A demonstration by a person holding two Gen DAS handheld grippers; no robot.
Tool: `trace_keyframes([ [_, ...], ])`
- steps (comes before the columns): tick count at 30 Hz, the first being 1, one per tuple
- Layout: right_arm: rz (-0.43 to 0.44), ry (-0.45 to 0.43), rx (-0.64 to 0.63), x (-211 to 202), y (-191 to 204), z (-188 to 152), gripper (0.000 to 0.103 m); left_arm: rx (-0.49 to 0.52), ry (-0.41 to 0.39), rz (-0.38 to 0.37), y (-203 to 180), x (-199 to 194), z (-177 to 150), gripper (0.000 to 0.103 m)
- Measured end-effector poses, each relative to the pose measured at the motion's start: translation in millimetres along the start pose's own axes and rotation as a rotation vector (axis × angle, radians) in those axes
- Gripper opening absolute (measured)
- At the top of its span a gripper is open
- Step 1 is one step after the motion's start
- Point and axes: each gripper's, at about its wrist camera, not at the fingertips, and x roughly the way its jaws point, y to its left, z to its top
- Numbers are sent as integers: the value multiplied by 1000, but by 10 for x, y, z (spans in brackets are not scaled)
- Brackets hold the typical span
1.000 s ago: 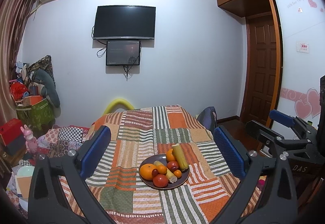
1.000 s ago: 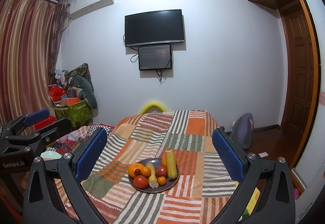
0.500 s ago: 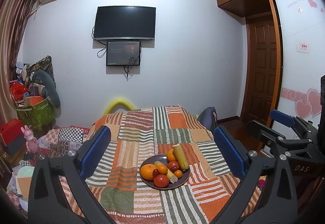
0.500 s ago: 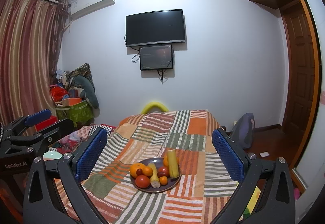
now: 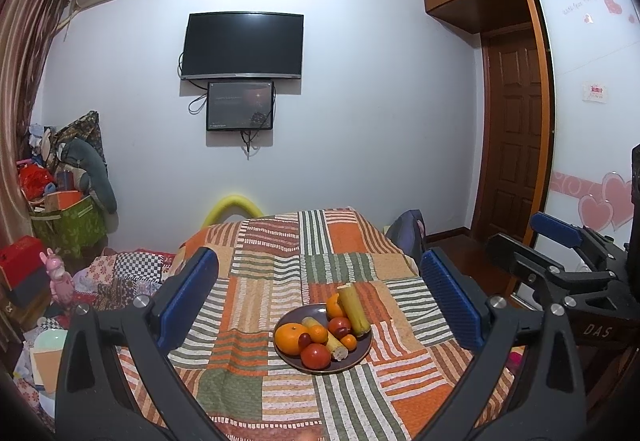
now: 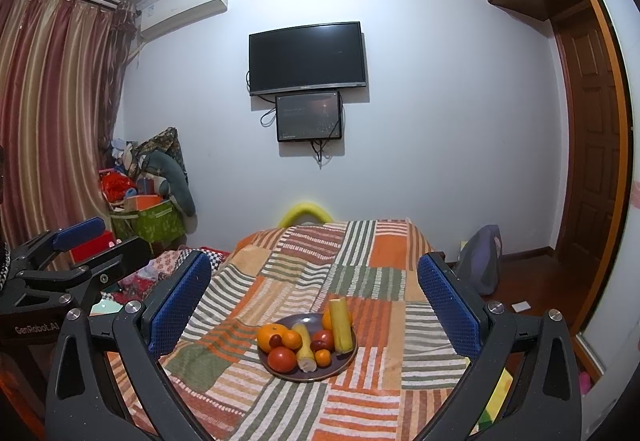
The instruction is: Organize fruits
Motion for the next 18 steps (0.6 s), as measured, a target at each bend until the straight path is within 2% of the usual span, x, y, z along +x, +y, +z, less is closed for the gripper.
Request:
trace_keyframes([
  [18,1,3,4,15,-12,-8,103,-15,14,-14,-5,14,13,103],
])
